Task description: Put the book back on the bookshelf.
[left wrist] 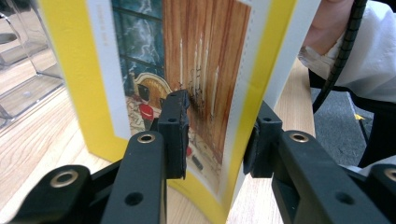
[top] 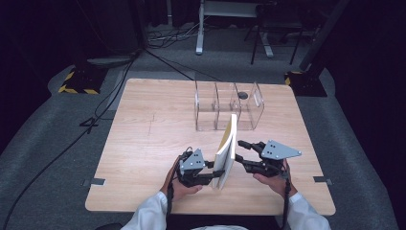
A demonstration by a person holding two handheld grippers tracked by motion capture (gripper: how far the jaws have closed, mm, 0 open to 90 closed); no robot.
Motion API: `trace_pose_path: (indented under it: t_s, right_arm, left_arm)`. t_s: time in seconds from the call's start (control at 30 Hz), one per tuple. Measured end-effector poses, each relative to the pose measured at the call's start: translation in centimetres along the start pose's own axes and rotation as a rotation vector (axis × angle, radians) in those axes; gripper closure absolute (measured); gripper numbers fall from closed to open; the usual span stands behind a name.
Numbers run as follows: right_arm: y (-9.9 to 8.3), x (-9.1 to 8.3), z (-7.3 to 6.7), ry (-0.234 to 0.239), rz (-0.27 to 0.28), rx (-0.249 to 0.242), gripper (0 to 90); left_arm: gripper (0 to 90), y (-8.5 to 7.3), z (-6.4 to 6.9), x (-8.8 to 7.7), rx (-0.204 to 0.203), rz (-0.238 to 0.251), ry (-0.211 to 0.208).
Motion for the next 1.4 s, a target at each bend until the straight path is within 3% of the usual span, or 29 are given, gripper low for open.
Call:
trace_pose_path:
  t_s: [0.1, 0.17, 0.2, 0.27, 0.4, 0.53, 0.6, 0.8, 0.9, 0.93, 1.03, 1.07, 1.17, 1.23, 1.3, 1.37, 1.4]
  right_arm:
    - [-0.4, -0.1, -1.1, 0.004, -0.040, -0.070, 44.1]
    - [-0.5, 0.1, -1.6, 0.007, -0.044, -0.086, 43.8]
    - [-0.5, 0.3, -1.8, 0.017, -0.043, -0.078, 42.9]
    - [-0.4, 0.6, -2.2, 0.016, -0.046, -0.083, 42.7]
    - [-0.4, 1.2, -2.8, 0.014, -0.053, -0.103, 42.2]
    - [-0.6, 1.6, -3.1, -0.001, -0.058, -0.102, 42.1]
    - [-0.6, 1.8, -3.2, 0.001, -0.053, -0.097, 42.3]
    - [-0.7, 2.0, -3.4, -0.007, -0.045, -0.099, 41.5]
    - [-0.7, 2.0, -3.2, -0.007, -0.041, -0.091, 38.4]
    - [-0.8, 2.0, -3.1, -0.007, -0.039, -0.088, 37.7]
    - [-0.9, 2.0, -2.8, -0.037, -0.041, -0.090, 38.0]
    - [-0.9, 1.9, -2.6, -0.044, -0.042, -0.090, 37.5]
    - [-1.4, 1.3, -1.2, -0.071, -0.031, -0.080, 35.4]
    - [-1.9, 0.8, 0.2, -0.072, -0.014, -0.060, 33.2]
    - [-2.3, 0.3, 1.4, -0.042, -0.016, -0.012, 31.2]
    - [-2.6, 0.0, 2.3, -0.054, -0.030, -0.009, 30.8]
    - [-2.8, -0.1, 2.9, -0.033, -0.039, -0.002, 29.3]
  left_arm:
    - [57.8, -0.2, 0.7, -0.4, 0.033, -0.042, 0.015]
    - [48.6, -0.6, 1.4, -0.4, 0.050, -0.084, 0.029]
    - [37.5, -0.7, 1.7, -0.4, 0.050, -0.100, 0.035]
    - [29.4, -1.0, 2.4, -0.2, 0.063, -0.125, 0.035]
    - [17.0, -0.9, 3.1, 0.5, 0.053, -0.124, 0.064]
    - [14.1, -0.5, 3.5, 1.1, 0.039, -0.118, 0.131]
    - [15.3, -0.4, 3.7, 1.5, 0.044, -0.127, 0.183]
    - [20.6, -0.1, 3.5, 1.4, 0.014, -0.097, 0.229]
    - [40.1, 0.0, 3.2, 1.2, 0.012, -0.100, 0.284]
    - [49.3, 0.0, 2.8, 1.0, 0.011, -0.102, 0.275]
    - [56.4, 0.0, 2.7, 0.8, 0.022, -0.109, 0.264]
    - [59.2, 0.0, 2.8, 0.6, 0.043, -0.119, 0.265]
    - [69.2, -0.1, 2.3, -0.4, 0.056, -0.118, 0.253]
    - [74.5, -0.5, 1.8, -1.0, 0.078, -0.119, 0.209]
    - [75.0, -0.7, 1.4, -1.7, 0.102, -0.127, 0.179]
    - [75.2, -0.9, 1.2, -2.3, 0.120, -0.131, 0.133]
    - [75.2, -1.0, 1.1, -2.6, 0.126, -0.133, 0.114]
Point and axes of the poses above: each handheld gripper's, and its own axes: x roughly forward along the jaws, y roughly out of its top, z roughly to its right, the point moved 1 cm from there along x, roughly forward along the jaws
